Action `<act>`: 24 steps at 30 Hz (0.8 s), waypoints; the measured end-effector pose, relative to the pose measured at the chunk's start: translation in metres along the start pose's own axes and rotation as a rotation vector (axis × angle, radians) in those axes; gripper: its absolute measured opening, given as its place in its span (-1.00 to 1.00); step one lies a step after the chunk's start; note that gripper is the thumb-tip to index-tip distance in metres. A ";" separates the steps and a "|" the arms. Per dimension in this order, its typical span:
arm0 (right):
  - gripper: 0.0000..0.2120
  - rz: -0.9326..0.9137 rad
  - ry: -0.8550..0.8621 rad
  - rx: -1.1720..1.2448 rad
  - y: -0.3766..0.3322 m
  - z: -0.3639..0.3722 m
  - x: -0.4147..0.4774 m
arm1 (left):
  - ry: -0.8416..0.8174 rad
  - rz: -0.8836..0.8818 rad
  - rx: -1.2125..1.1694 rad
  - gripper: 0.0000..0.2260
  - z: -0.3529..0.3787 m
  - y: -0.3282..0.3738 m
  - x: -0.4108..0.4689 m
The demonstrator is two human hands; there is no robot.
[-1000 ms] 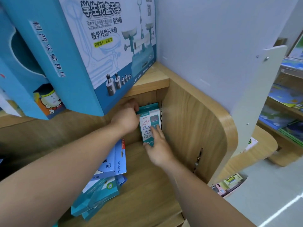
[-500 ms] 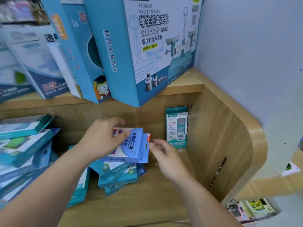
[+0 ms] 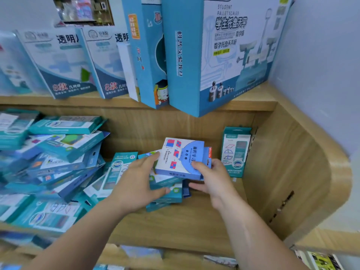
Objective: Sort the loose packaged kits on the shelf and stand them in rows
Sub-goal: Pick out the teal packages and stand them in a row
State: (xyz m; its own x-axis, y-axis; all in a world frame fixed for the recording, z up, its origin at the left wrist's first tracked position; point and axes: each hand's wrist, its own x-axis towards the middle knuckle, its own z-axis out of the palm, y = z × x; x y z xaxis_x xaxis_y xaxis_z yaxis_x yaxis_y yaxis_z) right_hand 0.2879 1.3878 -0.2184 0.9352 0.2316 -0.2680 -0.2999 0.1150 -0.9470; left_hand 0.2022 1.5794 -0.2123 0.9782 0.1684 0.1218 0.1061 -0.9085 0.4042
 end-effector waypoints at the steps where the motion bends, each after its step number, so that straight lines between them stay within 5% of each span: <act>1: -0.80 -0.013 0.020 0.015 -0.003 -0.005 0.000 | -0.001 -0.019 -0.008 -0.08 0.002 -0.001 0.000; 8: -0.76 -0.124 0.125 0.003 -0.016 -0.037 -0.005 | 0.067 -0.011 0.142 -0.19 0.008 -0.006 0.019; 15: -0.85 -0.107 0.174 -0.046 -0.011 -0.041 0.001 | -0.162 -0.049 0.272 -0.11 0.009 0.010 0.049; 24: -0.82 -0.111 0.101 -0.021 -0.010 -0.022 0.013 | -0.053 -0.188 0.238 -0.05 -0.017 -0.009 0.032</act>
State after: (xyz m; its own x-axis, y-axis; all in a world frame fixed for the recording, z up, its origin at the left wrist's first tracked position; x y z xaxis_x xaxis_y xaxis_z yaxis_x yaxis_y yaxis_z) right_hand 0.3073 1.3683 -0.2165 0.9768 0.1200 -0.1772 -0.1908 0.1136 -0.9750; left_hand 0.2294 1.5996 -0.1964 0.9448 0.3274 0.0147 0.3188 -0.9284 0.1908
